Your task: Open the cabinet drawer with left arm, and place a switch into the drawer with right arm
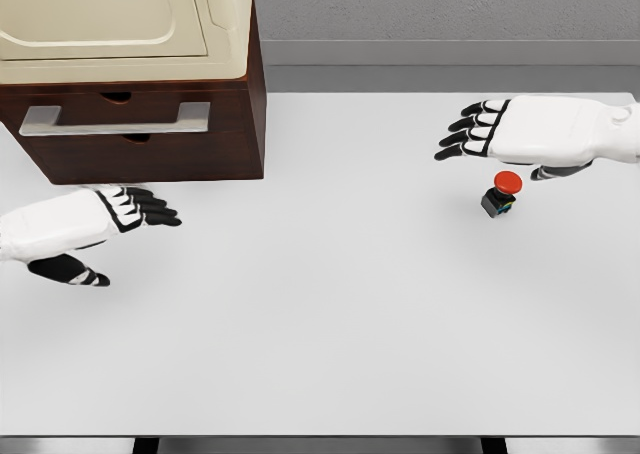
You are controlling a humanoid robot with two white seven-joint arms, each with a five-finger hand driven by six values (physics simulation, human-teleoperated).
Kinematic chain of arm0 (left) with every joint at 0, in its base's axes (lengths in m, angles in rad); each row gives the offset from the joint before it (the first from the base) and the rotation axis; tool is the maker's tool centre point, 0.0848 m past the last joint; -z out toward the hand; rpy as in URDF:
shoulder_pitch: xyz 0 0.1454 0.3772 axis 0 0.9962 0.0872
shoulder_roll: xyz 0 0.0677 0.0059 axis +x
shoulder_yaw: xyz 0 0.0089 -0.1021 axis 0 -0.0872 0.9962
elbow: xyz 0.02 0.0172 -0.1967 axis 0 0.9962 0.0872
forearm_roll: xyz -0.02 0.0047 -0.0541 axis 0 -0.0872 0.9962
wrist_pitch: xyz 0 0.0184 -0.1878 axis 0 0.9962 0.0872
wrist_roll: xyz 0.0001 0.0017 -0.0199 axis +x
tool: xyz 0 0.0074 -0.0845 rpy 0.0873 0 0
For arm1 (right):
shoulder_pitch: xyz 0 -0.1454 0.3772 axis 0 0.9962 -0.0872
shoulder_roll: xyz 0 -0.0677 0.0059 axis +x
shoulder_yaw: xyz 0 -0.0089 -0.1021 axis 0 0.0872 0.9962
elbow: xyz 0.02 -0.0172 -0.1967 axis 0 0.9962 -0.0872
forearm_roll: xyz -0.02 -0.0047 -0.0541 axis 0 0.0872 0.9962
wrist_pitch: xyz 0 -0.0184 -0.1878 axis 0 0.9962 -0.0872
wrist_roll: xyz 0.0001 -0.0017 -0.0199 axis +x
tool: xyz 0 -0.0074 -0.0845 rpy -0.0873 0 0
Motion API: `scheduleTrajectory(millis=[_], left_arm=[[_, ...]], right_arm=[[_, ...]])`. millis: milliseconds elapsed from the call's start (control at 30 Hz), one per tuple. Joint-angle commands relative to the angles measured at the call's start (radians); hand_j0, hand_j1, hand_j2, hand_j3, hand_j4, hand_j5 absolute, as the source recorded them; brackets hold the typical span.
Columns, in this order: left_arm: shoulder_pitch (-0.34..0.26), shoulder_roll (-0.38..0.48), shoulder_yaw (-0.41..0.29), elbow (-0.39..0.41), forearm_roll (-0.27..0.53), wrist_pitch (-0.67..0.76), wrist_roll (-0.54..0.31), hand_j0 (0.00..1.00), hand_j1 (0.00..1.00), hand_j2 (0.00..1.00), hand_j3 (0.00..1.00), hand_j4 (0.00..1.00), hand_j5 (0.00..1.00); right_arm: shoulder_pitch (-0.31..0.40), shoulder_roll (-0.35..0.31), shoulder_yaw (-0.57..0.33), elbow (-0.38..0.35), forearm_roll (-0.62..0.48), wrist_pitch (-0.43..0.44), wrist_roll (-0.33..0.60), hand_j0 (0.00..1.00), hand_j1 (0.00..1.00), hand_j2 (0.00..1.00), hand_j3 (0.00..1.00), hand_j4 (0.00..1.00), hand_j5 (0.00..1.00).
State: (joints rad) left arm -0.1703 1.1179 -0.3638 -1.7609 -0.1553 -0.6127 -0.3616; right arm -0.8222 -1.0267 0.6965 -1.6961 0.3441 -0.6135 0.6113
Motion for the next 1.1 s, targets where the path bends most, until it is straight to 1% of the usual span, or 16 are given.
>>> scheduleTrajectory(millis=[0, 100, 133, 200, 267, 333, 400, 467, 500, 600, 700, 733, 833, 933, 1000, 1067], left_arm=[[0.000, -0.021, -0.007, -0.002, -0.001, 0.002, -0.022, 1.00, 1.00, 1.00, 1.00, 1.00, 1.00], [-0.015, -0.018, -0.027, -0.002, -0.001, 0.002, -0.022, 1.00, 1.00, 1.00, 1.00, 1.00, 1.00], [-0.049, -0.006, -0.055, -0.002, -0.001, 0.002, -0.022, 1.00, 1.00, 1.00, 1.00, 1.00, 1.00], [-0.090, 0.074, -0.069, -0.002, 0.003, 0.002, -0.014, 1.00, 1.00, 1.00, 1.00, 1.00, 1.00], [-0.152, 0.155, -0.141, -0.002, 0.049, 0.002, -0.014, 1.00, 1.00, 1.00, 1.00, 1.00, 1.00], [-0.189, 0.175, -0.155, -0.003, 0.169, 0.002, -0.055, 1.00, 1.00, 1.00, 1.00, 1.00, 1.00], [-0.207, 0.183, -0.176, -0.003, 0.401, 0.002, -0.249, 1.00, 1.00, 1.00, 1.00, 1.00, 1.00], [-0.238, 0.183, -0.181, -0.003, 0.632, 0.002, -0.249, 1.00, 1.00, 1.00, 1.00, 1.00, 1.00], [-0.258, 0.180, -0.181, -0.003, 0.666, 0.002, -0.249, 1.00, 1.00, 1.00, 1.00, 1.00, 1.00], [-0.330, 0.169, -0.181, -0.003, 0.675, 0.002, -0.249, 1.00, 1.00, 1.00, 1.00, 1.00, 1.00], [-0.373, 0.152, -0.181, -0.003, 0.675, 0.152, -0.249, 1.00, 1.00, 1.00, 1.00, 1.00, 1.00], [-0.411, 0.119, -0.181, -0.003, 0.672, 0.261, -0.249, 1.00, 1.00, 1.00, 1.00, 1.00, 1.00], [-0.454, 0.080, -0.181, -0.003, 0.668, 0.366, -0.249, 1.00, 1.00, 1.00, 1.00, 1.00, 1.00], [-0.456, 0.077, -0.181, -0.002, 0.646, 0.435, -0.249, 1.00, 1.00, 1.00, 1.00, 1.00, 1.00], [-0.453, 0.077, -0.181, -0.002, 0.565, 0.478, -0.249, 1.00, 1.00, 1.00, 1.00, 1.00, 1.00], [-0.453, 0.077, -0.182, -0.002, 0.536, 0.507, -0.249, 1.00, 1.00, 1.00, 1.00, 1.00, 1.00]], right_arm=[[-0.002, -0.001, -0.005, 0.001, -0.002, 0.003, 0.000, 1.00, 1.00, 1.00, 1.00, 1.00, 1.00], [0.000, -0.004, -0.008, 0.016, -0.008, 0.003, 0.000, 1.00, 1.00, 1.00, 1.00, 1.00, 1.00], [0.000, -0.009, -0.011, 0.045, -0.005, 0.003, 0.000, 1.00, 1.00, 1.00, 1.00, 1.00, 1.00], [0.012, -0.044, -0.084, 0.069, 0.021, 0.003, 0.000, 1.00, 1.00, 1.00, 1.00, 1.00, 1.00], [0.020, -0.033, -0.040, 0.104, 0.029, 0.003, 0.000, 1.00, 1.00, 1.00, 1.00, 1.00, 1.00], [0.018, -0.018, 0.009, 0.127, 0.029, 0.003, 0.000, 1.00, 1.00, 1.00, 1.00, 1.00, 1.00], [0.017, -0.006, 0.057, 0.128, 0.029, 0.003, 0.000, 1.00, 1.00, 1.00, 1.00, 1.00, 1.00], [0.014, 0.011, 0.083, 0.170, 0.029, 0.003, 0.000, 1.00, 1.00, 1.00, 1.00, 1.00, 1.00], [0.014, 0.033, 0.086, 0.194, 0.030, 0.003, 0.000, 1.00, 1.00, 1.00, 1.00, 1.00, 1.00], [0.014, 0.060, 0.086, 0.248, 0.049, 0.003, 0.000, 1.00, 1.00, 1.00, 1.00, 1.00, 1.00], [-0.015, 0.105, 0.133, 0.311, 0.055, 0.003, 0.000, 1.00, 1.00, 1.00, 1.00, 1.00, 1.00], [-0.029, 0.125, 0.156, 0.334, 0.061, 0.003, 0.000, 1.00, 1.00, 1.00, 1.00, 1.00, 1.00], [-0.032, 0.128, 0.158, 0.346, 0.073, 0.003, 0.000, 1.00, 1.00, 1.00, 1.00, 1.00, 1.00], [-0.032, 0.132, 0.158, 0.414, 0.075, 0.003, 0.000, 1.00, 1.00, 1.00, 1.00, 1.00, 1.00], [-0.032, 0.134, 0.158, 0.435, 0.075, 0.003, 0.000, 1.00, 1.00, 1.00, 1.00, 1.00, 1.00], [-0.032, 0.142, 0.158, 0.447, 0.076, 0.003, 0.000, 1.00, 1.00, 1.00, 1.00, 1.00, 1.00]])
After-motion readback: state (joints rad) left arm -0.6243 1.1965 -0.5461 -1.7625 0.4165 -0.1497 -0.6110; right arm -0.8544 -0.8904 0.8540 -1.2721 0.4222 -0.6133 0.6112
